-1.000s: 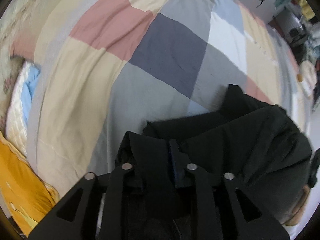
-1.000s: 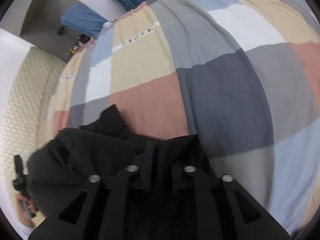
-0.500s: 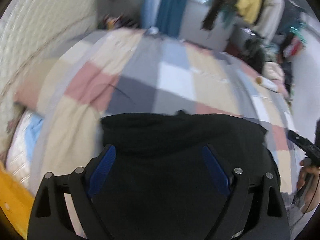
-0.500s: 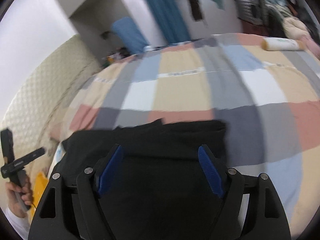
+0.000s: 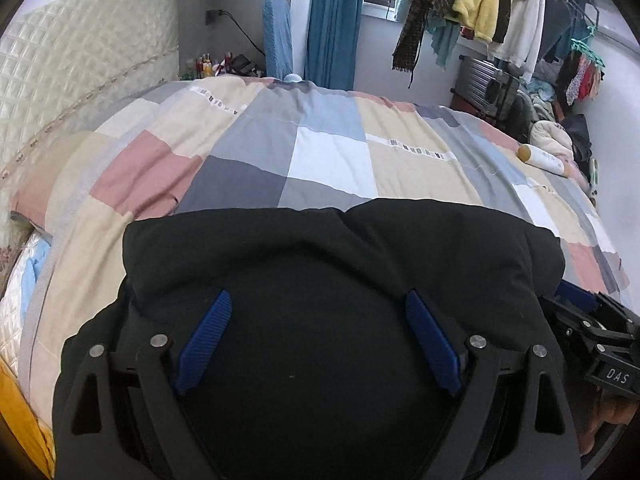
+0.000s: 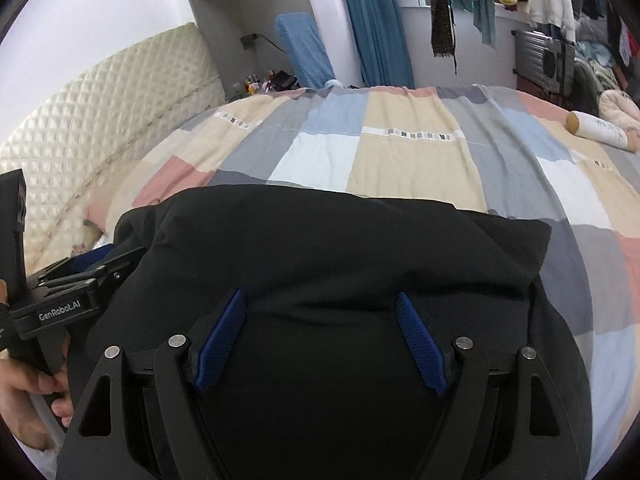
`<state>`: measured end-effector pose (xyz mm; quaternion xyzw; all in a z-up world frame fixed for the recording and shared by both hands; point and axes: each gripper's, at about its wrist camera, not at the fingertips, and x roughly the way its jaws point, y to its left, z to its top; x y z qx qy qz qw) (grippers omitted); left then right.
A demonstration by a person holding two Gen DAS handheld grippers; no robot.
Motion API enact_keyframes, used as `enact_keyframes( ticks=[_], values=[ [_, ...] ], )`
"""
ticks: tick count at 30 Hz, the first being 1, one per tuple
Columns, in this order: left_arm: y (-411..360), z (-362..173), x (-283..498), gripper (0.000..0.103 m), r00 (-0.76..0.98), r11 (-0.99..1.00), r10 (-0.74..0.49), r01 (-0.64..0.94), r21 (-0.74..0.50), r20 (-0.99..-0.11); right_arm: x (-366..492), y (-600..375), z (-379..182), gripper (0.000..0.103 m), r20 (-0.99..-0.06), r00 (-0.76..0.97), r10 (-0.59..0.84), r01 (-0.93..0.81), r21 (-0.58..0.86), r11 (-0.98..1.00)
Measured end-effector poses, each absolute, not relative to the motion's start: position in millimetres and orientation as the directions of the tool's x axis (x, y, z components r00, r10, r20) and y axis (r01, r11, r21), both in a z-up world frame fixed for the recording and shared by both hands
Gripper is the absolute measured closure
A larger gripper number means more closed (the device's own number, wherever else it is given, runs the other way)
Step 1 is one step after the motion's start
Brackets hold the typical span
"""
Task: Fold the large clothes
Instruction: 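Press the folded jacket flat with both open grippers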
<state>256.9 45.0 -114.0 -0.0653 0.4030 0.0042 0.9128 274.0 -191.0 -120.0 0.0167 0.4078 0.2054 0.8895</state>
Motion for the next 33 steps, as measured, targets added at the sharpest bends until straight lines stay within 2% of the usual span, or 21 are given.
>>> enact_keyframes(
  ticks=[21,26,29,33],
  values=[
    [57.9,-151.6,297.5,0.013,0.621,0.983,-0.087,-0.075,-0.169,-0.779,321.8,-170.7,-157.2,0.020,-0.729,0.579,0.365,-0.362,0.171,0.916],
    [65.7,-142.6,280.6,0.013,0.646,0.975,-0.143,-0.040,-0.220,-0.750,315.3,-178.6,-151.0,0.021,-0.701,0.582,0.412,-0.393,0.201,0.897],
    [74.6,-130.7,259.5,0.013,0.667,0.979,-0.111,-0.055,-0.198,-0.736,301.7,-189.9,-137.2,0.022,-0.682,0.572,0.455,-0.433,0.220,0.874],
    [98.4,-109.6,222.4,0.013,0.694,0.978,-0.093,-0.071,-0.197,-0.714,276.9,-215.5,-112.8,0.022,-0.667,0.613,0.422,-0.438,0.157,0.885]
  ],
)
